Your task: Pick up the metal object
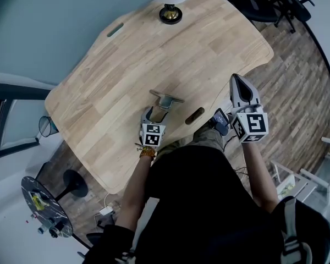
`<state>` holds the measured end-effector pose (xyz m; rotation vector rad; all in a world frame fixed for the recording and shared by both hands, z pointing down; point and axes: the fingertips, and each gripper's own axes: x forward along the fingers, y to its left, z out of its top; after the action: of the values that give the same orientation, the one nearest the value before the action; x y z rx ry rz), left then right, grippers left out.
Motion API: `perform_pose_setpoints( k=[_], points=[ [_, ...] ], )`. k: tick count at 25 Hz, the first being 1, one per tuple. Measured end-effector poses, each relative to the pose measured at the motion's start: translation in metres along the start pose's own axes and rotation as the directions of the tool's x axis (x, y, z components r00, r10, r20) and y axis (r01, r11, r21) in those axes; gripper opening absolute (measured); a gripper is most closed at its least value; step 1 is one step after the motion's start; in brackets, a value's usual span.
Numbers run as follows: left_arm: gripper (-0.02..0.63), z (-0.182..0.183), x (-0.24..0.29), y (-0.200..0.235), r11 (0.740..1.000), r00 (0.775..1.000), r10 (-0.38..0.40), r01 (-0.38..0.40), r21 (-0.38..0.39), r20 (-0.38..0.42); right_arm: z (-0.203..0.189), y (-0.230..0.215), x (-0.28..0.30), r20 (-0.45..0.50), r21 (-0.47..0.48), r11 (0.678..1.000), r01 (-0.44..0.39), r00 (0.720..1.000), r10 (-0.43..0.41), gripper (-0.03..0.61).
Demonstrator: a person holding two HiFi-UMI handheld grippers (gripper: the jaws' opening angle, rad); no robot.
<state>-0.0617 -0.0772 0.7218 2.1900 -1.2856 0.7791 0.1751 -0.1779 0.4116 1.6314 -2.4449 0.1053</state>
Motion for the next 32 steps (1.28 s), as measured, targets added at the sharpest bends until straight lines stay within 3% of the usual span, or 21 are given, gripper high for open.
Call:
perform_pose_setpoints(
  k=[7,13,32],
  points=[
    [0.333,-0.004,0.014,-0.008,0.999,0.999,-0.020,0.021,0.026,-0.033,0.000,-0.004,-0.008,-0.007,-0.005,1.000,0.018,1.000,-0.018,0.005],
    [0.333,-0.015,0.033,-0.013,0.998,0.993,-0.034,0.039,0.040,-0.112,-0.007,-0.012,-0.014,-0.019,-0.001,0.999,0.037,0.999,-0.037,0.005],
    [0.333,-0.002,0.048,-0.010,0.998,0.984,0.001,0.011,0.063,-0.178,-0.011,-0.013,-0.014,-0.025,-0.001,0.999,0.046,0.999,-0.046,0.005]
  ],
)
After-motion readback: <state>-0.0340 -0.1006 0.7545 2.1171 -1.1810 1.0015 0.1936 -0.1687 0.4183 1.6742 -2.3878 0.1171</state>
